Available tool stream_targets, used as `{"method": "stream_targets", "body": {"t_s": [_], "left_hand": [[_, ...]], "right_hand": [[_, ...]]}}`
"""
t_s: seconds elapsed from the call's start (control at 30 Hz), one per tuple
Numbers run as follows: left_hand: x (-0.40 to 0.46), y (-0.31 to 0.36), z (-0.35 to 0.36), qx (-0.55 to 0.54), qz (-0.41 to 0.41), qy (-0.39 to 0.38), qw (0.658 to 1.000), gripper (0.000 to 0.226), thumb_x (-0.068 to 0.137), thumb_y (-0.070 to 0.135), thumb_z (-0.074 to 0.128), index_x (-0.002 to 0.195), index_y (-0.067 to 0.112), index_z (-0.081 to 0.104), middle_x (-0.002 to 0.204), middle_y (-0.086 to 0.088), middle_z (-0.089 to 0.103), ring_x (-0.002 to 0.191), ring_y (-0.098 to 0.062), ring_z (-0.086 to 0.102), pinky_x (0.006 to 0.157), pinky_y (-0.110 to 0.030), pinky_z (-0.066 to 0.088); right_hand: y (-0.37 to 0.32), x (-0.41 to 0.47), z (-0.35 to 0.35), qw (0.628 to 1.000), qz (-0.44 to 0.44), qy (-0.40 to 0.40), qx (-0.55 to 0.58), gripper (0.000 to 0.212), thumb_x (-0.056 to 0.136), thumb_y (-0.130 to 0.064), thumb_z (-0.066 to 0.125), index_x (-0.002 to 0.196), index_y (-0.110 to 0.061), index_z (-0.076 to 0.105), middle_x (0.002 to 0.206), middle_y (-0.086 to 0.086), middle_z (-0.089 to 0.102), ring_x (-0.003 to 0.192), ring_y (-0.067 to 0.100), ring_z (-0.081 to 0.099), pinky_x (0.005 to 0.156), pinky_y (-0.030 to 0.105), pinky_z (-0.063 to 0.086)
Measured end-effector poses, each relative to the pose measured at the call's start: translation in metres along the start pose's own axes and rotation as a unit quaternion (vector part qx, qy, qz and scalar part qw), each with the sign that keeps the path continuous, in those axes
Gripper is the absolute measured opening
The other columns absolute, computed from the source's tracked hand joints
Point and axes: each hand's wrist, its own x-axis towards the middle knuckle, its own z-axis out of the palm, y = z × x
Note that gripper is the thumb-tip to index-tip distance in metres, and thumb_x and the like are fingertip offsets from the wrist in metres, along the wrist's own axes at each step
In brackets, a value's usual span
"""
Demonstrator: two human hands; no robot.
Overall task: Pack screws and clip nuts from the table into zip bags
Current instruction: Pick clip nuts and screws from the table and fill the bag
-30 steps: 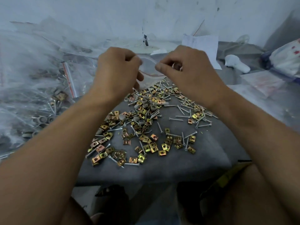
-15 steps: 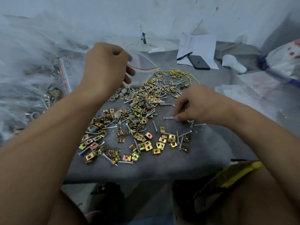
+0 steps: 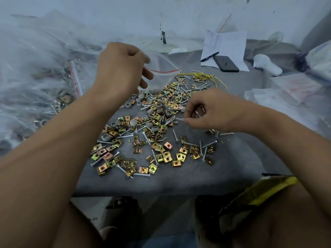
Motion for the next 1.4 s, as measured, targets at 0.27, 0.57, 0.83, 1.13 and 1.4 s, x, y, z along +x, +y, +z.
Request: {"method": "stream_targets", "body": {"t_s": [0.27, 0.57, 0.83, 1.13, 1.4], "left_hand": [[-0.001, 0.005, -0.001, 0.011, -0.004, 0.007, 1.000, 0.027, 0.105, 0.012, 0.050, 0.102, 0.010, 0.077, 0.076, -0.009, 0.078, 0.063, -0.032, 0.072, 0.052, -0.037, 0.054], [-0.001, 0.006, -0.003, 0.012, -0.001, 0.010, 1.000, 0.027, 0.104, 0.010, 0.050, 0.102, 0.008, 0.077, 0.077, -0.010, 0.078, 0.059, -0.029, 0.069, 0.051, -0.036, 0.051], [0.000, 0.005, -0.011, -0.004, -0.013, 0.018, 1.000, 0.026, 0.104, 0.008, 0.050, 0.103, 0.005, 0.076, 0.078, -0.011, 0.078, 0.058, -0.028, 0.068, 0.050, -0.034, 0.050], [0.001, 0.005, -0.013, -0.014, -0.015, 0.025, 0.999, 0.026, 0.103, 0.009, 0.050, 0.102, 0.006, 0.076, 0.076, -0.010, 0.078, 0.057, -0.028, 0.067, 0.049, -0.034, 0.050], [0.000, 0.005, -0.010, -0.003, -0.014, 0.018, 1.000, 0.028, 0.103, 0.009, 0.049, 0.103, 0.006, 0.076, 0.077, -0.010, 0.078, 0.058, -0.028, 0.069, 0.046, -0.031, 0.050]], "right_hand": [[0.004, 0.010, -0.007, 0.997, -0.025, -0.043, -0.055, 0.008, 0.085, -0.037, 0.081, 0.089, -0.031, 0.077, 0.083, -0.016, 0.068, 0.078, -0.004, 0.060, 0.065, 0.009, 0.042], [-0.012, 0.019, 0.007, 0.984, -0.122, 0.022, -0.125, 0.019, 0.094, -0.028, 0.074, 0.112, -0.029, 0.079, 0.098, -0.006, 0.064, 0.086, 0.009, 0.054, 0.081, 0.030, 0.040], [-0.008, 0.023, 0.014, 0.985, -0.105, 0.047, -0.128, 0.016, 0.090, -0.036, 0.077, 0.104, -0.028, 0.081, 0.093, -0.015, 0.056, 0.082, 0.002, 0.048, 0.076, 0.021, 0.031], [-0.011, 0.026, 0.011, 0.991, -0.084, 0.029, -0.103, 0.016, 0.086, -0.042, 0.081, 0.099, -0.032, 0.081, 0.096, -0.011, 0.061, 0.087, 0.010, 0.056, 0.079, 0.032, 0.045], [-0.013, 0.030, 0.019, 0.986, -0.084, 0.037, -0.139, 0.016, 0.089, -0.035, 0.076, 0.104, -0.036, 0.079, 0.102, -0.009, 0.061, 0.100, 0.014, 0.058, 0.086, 0.039, 0.051]]}}
